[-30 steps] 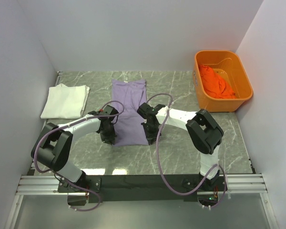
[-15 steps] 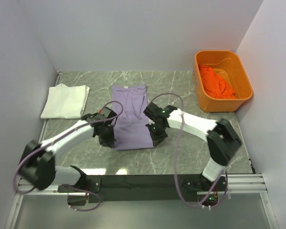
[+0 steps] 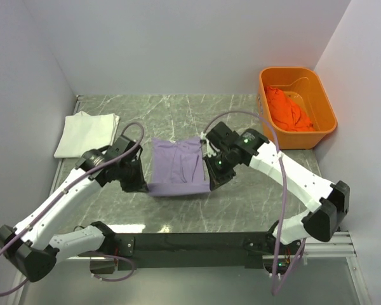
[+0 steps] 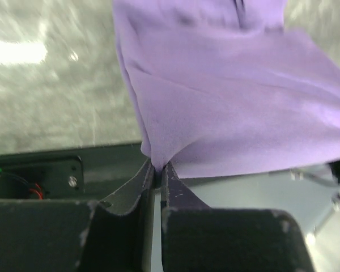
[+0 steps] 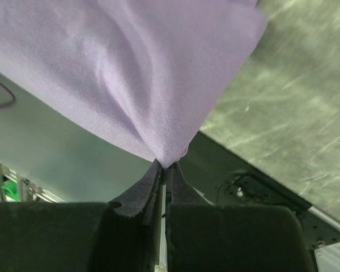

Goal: Fold and stack the t-shirts

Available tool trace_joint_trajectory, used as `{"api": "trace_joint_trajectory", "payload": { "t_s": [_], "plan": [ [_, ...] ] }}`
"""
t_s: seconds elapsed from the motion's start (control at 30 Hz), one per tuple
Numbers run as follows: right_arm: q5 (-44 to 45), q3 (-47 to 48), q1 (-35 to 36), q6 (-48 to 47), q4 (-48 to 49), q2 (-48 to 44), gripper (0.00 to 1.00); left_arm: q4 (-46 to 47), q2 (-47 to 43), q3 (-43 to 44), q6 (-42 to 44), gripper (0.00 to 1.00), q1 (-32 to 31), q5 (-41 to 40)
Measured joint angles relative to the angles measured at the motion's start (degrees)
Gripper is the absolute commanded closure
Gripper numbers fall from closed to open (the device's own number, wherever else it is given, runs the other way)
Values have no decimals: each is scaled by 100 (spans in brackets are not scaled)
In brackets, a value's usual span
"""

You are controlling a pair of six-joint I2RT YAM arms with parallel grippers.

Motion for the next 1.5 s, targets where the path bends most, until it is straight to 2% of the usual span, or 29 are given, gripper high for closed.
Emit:
{"api": "trace_joint_trajectory", "payload": {
  "t_s": [0.17,0.37,0.6,0.87,1.07,1.5],
  "plan": [
    [-50,809,-522,-315,-31,688,100,299,638,352,70,99,203,-527],
    [-256,1878,-984,-684,39,1740,100,1064,1296,352,332,99,925,-575],
    [-579,2634,-1375,-973,181,2653,100,1893,1869,483,664,99,1515,-444],
    [-951,3021,-1781,-1054,470,3600,100,2726,3235,986,973,99,1794,-214],
    [-1102,3021,-2072,-1014,841,3969,100,3182,4107,1187,1071,99,1856,-142],
    [-1200,2942,-2347,-929,1860,4304,98,4269,4352,979,1036,99,1888,-339]
  ]
}}
